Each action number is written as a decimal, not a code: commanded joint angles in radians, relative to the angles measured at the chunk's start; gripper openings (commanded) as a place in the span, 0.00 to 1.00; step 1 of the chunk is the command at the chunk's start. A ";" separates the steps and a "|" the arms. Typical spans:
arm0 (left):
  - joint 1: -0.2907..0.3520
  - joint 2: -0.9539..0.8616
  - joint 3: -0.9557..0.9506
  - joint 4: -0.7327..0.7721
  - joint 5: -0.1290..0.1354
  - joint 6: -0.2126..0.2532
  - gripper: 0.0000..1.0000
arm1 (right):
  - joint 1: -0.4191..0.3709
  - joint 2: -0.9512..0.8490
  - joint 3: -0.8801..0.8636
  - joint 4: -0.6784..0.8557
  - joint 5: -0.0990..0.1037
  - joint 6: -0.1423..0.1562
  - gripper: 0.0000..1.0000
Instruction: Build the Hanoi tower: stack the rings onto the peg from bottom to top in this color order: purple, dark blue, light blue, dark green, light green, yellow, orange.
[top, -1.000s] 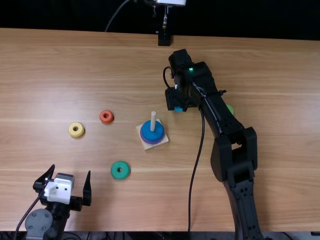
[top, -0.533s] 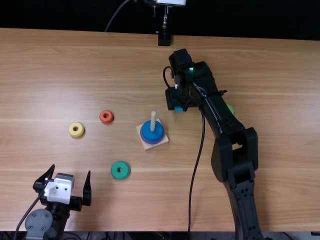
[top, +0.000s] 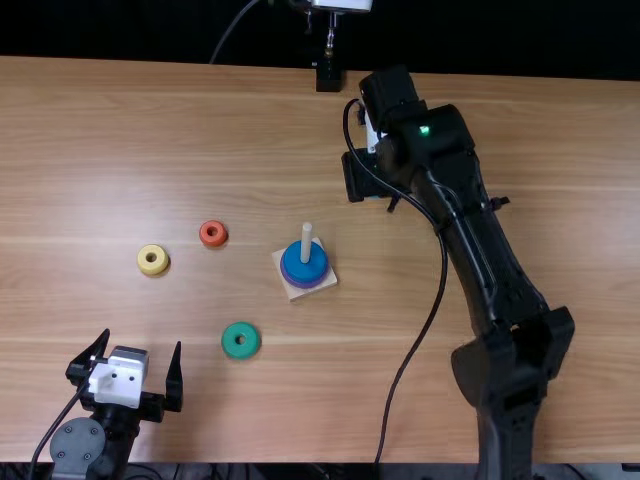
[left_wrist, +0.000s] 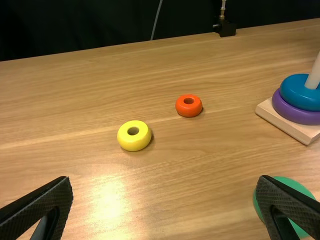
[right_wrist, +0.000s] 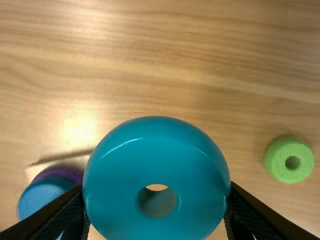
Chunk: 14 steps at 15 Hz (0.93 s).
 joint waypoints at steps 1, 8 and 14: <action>0.011 -0.012 -0.105 -0.079 0.015 0.013 1.00 | 0.044 -0.075 0.013 0.001 -0.015 -0.031 0.00; 0.011 -0.012 -0.105 -0.081 0.015 0.013 1.00 | 0.153 -0.328 -0.275 0.157 -0.015 -0.035 0.00; 0.011 -0.012 -0.105 -0.079 0.015 0.013 1.00 | 0.259 -0.337 -0.295 0.144 -0.013 -0.031 0.00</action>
